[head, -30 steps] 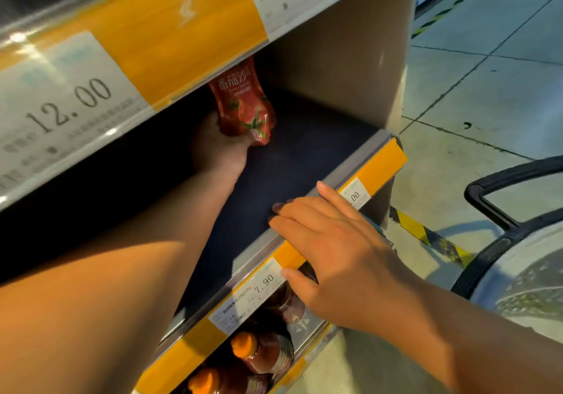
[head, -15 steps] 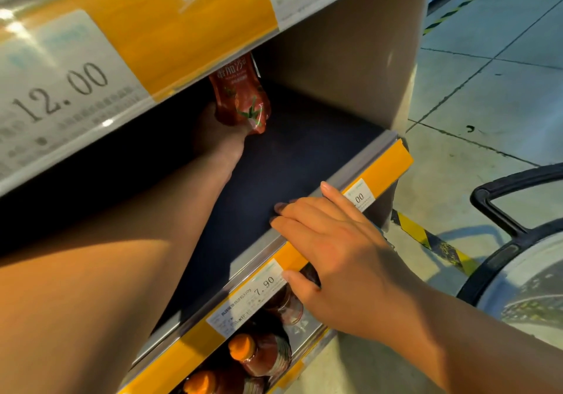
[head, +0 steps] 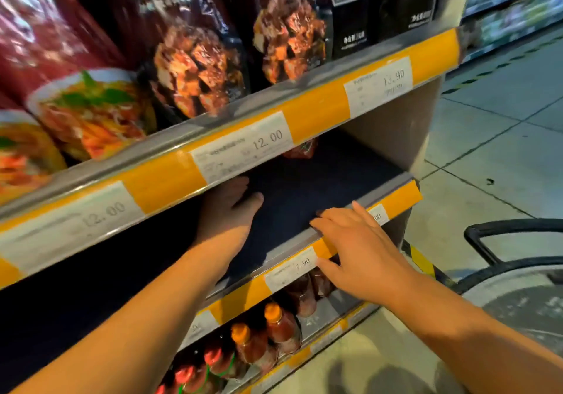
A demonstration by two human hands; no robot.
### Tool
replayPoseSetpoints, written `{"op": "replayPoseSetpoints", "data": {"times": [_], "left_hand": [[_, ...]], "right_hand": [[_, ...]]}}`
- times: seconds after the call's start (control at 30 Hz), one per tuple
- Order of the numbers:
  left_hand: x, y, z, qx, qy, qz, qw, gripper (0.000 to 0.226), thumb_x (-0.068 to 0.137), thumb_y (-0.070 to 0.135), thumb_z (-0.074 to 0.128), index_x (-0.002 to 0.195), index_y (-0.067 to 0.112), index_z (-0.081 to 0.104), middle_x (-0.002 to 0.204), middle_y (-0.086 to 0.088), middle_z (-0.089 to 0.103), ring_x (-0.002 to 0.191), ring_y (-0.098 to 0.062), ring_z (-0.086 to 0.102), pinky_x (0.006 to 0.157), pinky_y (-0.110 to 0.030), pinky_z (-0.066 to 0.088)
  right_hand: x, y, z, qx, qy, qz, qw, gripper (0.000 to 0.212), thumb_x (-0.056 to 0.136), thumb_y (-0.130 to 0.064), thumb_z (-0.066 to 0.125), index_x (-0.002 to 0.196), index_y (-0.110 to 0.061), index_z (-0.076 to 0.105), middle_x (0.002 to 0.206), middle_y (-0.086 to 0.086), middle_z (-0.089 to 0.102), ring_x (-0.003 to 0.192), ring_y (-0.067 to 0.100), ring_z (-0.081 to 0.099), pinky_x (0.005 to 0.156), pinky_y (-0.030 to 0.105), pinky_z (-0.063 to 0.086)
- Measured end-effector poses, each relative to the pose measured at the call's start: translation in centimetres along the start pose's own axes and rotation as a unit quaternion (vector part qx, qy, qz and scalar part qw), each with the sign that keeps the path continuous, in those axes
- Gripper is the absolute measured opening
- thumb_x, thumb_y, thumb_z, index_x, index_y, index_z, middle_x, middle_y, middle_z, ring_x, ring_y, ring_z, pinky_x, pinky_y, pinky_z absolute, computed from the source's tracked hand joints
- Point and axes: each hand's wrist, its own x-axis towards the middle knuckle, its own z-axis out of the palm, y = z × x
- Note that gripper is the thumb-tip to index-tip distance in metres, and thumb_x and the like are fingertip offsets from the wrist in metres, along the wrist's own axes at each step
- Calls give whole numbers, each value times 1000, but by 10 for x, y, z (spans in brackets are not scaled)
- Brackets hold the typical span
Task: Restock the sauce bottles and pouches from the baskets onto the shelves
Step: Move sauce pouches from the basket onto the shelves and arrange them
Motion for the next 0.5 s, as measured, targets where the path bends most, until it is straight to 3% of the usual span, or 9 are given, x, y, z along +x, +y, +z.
{"op": "replayPoseSetpoints", "data": {"times": [0.03, 0.1, 0.17, 0.27, 0.43, 0.5], "left_hand": [[-20, 0, -16, -9, -7, 0, 1000, 34, 96, 14, 71, 128, 19, 64, 137, 0, 64, 128, -14, 58, 106, -28, 43], [-62, -3, -52, -12, -17, 14, 1000, 25, 95, 17, 71, 117, 30, 69, 128, 10, 68, 123, -5, 61, 107, -29, 46], [-102, -4, -89, 16, -30, 30, 999, 24, 96, 24, 71, 116, 37, 71, 124, 19, 69, 119, 5, 60, 106, -27, 47], [-161, -7, -140, 47, -32, 38, 998, 27, 96, 26, 70, 120, 40, 70, 128, 23, 66, 124, 5, 57, 107, -26, 44], [-258, -21, -223, 90, 19, 27, 995, 34, 97, 26, 69, 126, 43, 67, 128, 31, 63, 123, 11, 55, 106, -14, 41], [-300, -30, -259, 100, 50, 12, 994, 36, 96, 22, 70, 126, 42, 67, 128, 29, 64, 116, 2, 62, 103, -17, 44]], "right_hand": [[-1, -7, -4, 10, -12, 7, 1000, 69, 94, -50, 61, 156, -29, 38, 156, -9, 39, 149, 12, 29, 129, 37, -3], [-5, -30, -11, 64, -23, 20, 997, 69, 96, -49, 63, 157, -30, 36, 159, -11, 34, 148, 13, 29, 128, 39, 15], [-13, -63, -21, 171, -25, 36, 984, 63, 95, -46, 67, 152, -33, 42, 153, -17, 37, 139, 8, 39, 113, 33, 35], [-30, -117, -31, 294, -39, 56, 953, 55, 93, -47, 71, 143, -44, 49, 144, -26, 44, 127, -5, 41, 98, 24, 37], [-56, -205, -45, 343, -86, 13, 935, 51, 93, -38, 73, 139, -44, 52, 139, -27, 55, 132, -10, 47, 107, 34, 47], [-64, -242, -48, 331, -112, -18, 937, 50, 93, -37, 74, 137, -45, 54, 137, -27, 57, 131, -10, 48, 110, 35, 46]]}}
